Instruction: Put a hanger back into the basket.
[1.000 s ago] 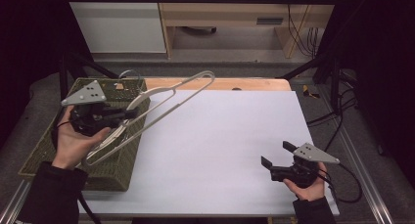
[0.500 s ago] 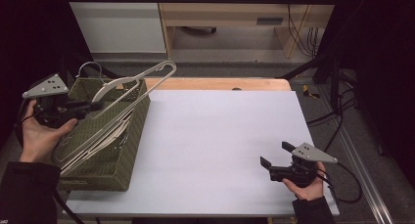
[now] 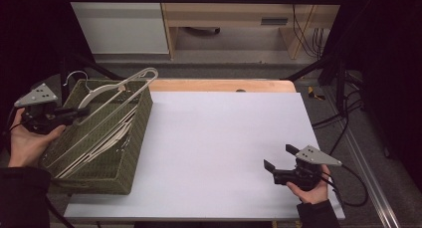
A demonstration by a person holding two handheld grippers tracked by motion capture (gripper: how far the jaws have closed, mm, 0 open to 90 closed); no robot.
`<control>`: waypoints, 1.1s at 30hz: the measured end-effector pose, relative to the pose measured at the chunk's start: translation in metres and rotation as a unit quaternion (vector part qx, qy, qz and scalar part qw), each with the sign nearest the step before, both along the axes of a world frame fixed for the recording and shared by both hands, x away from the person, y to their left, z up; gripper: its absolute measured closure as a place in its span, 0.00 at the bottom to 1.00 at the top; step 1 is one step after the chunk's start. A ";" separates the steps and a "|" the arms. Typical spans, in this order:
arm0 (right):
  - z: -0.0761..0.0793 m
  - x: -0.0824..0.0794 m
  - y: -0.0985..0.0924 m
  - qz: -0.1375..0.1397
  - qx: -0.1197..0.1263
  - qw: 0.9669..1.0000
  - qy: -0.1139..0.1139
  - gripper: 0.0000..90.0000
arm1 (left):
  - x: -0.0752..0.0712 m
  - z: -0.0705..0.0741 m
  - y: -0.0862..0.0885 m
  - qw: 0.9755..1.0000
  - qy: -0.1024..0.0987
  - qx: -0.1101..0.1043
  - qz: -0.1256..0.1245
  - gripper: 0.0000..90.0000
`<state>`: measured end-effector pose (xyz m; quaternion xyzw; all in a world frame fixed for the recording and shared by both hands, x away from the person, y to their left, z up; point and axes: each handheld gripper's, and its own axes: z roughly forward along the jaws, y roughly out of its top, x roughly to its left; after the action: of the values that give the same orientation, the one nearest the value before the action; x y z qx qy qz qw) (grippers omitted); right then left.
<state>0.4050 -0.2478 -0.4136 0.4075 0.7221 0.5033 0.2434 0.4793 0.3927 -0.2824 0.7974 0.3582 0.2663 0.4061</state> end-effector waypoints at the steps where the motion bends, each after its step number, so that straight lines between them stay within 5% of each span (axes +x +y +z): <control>1: 0.000 0.000 0.000 0.000 0.000 1.000 0.000 0.07 | 0.001 -0.002 0.003 1.000 -0.002 0.004 0.002 0.96; 17: -0.001 0.000 0.001 0.001 0.000 1.000 0.003 0.07 | 0.003 -0.034 0.032 0.999 0.012 0.032 0.041 0.96; 33: -0.002 0.001 0.003 0.003 -0.002 1.000 0.005 0.08 | 0.004 -0.080 0.021 0.997 0.025 0.052 0.047 0.96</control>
<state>0.4059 -0.2452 -0.4157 0.4074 0.7253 0.5007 0.2392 0.4834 0.4135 -0.3620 0.8062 0.3906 0.2837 0.3420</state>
